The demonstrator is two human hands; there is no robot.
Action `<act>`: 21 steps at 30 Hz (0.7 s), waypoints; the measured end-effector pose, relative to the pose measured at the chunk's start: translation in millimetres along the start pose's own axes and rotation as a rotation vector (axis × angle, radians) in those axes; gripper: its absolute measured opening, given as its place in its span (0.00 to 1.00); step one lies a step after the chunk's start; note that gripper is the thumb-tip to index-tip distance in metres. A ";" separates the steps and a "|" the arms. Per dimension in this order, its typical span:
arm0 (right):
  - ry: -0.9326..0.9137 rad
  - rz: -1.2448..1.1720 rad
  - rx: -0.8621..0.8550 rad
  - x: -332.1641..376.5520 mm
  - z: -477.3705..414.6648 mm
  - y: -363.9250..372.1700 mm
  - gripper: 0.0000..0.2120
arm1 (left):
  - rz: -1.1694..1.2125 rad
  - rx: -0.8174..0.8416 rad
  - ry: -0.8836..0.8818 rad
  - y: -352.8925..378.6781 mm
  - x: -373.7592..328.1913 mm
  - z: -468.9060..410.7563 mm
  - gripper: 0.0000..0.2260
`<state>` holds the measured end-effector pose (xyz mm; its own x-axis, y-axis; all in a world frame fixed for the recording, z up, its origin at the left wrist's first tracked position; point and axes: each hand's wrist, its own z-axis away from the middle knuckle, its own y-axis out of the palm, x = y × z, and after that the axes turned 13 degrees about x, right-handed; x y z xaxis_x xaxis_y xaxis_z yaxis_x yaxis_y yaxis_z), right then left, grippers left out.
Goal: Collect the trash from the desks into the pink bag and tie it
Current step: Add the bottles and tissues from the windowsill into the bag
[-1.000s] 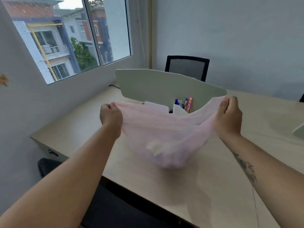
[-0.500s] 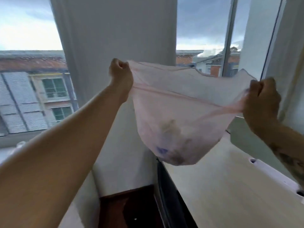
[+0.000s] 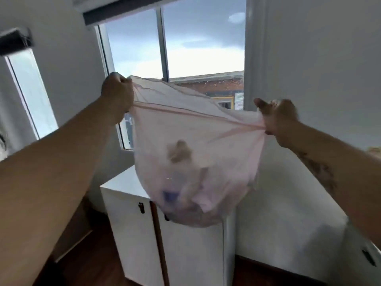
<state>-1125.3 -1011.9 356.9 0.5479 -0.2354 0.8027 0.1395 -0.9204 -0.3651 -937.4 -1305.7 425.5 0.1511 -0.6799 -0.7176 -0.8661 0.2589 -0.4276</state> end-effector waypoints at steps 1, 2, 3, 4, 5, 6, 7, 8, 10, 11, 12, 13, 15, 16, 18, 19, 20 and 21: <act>0.017 -0.093 0.104 6.6 -5.5 33.2 0.31 | -0.017 -0.010 -0.039 -14.8 25.2 -15.1 0.15; 0.031 -0.176 0.203 11.9 -11.0 64.7 0.34 | -0.024 -0.016 -0.068 -27.6 48.9 -30.9 0.15; 0.045 -0.224 0.293 15.5 -17.1 94.1 0.37 | -0.017 -0.017 -0.081 -38.0 70.4 -46.0 0.14; 0.054 -0.237 0.380 16.8 -24.0 121.6 0.40 | -0.009 -0.012 -0.096 -46.8 90.4 -60.8 0.14; 0.059 -0.223 0.466 17.5 -31.6 148.6 0.42 | -0.004 -0.005 -0.116 -54.6 110.4 -75.6 0.13; 0.066 -0.197 0.557 16.6 -39.3 175.8 0.41 | -0.002 -0.001 -0.127 -61.4 131.0 -88.5 0.12; 0.079 -0.165 0.645 15.8 -45.7 201.6 0.37 | 0.013 0.006 -0.139 -67.3 151.3 -98.8 0.11; 0.092 -0.128 0.712 13.3 -54.2 226.6 0.30 | 0.043 0.016 -0.165 -71.6 171.7 -110.5 0.09; 0.121 -0.031 0.763 5.1 -74.8 276.2 0.18 | 0.076 0.002 -0.212 -75.3 212.0 -135.7 0.08; 0.116 0.023 0.753 0.8 -86.2 301.7 0.13 | 0.065 -0.006 -0.227 -74.8 228.8 -146.9 0.09; 0.090 0.070 0.736 -4.5 -98.6 328.3 0.10 | 0.059 -0.015 -0.227 -72.1 243.4 -157.6 0.09; 0.047 0.104 0.712 -9.2 -112.2 354.9 0.09 | 0.046 -0.035 -0.225 -69.0 257.0 -169.1 0.09; -0.043 0.142 0.646 -19.8 -138.8 406.4 0.08 | 0.006 -0.091 -0.198 -61.0 281.2 -193.1 0.10; -0.068 0.126 0.597 -26.5 -152.0 430.9 0.07 | -0.012 -0.121 -0.177 -57.2 292.4 -205.5 0.10; -0.075 -0.012 0.521 -40.4 -176.2 476.6 0.08 | -0.056 -0.174 -0.136 -48.1 310.9 -226.5 0.09; -0.070 -0.076 0.490 -47.3 -188.9 499.1 0.08 | -0.078 -0.200 -0.115 -41.4 320.9 -235.5 0.08; -0.066 -0.102 0.457 -55.2 -203.6 521.7 0.08 | -0.100 -0.218 -0.089 -32.6 331.1 -243.5 0.06; -0.066 -0.103 0.423 -63.1 -218.0 542.1 0.08 | -0.119 -0.222 -0.071 -21.1 340.6 -248.9 0.06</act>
<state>-1264.1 -1564.0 211.1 0.5629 -0.1167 0.8183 0.5139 -0.7260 -0.4570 -986.2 -1713.4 326.9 0.2842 -0.6445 -0.7098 -0.9225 0.0178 -0.3855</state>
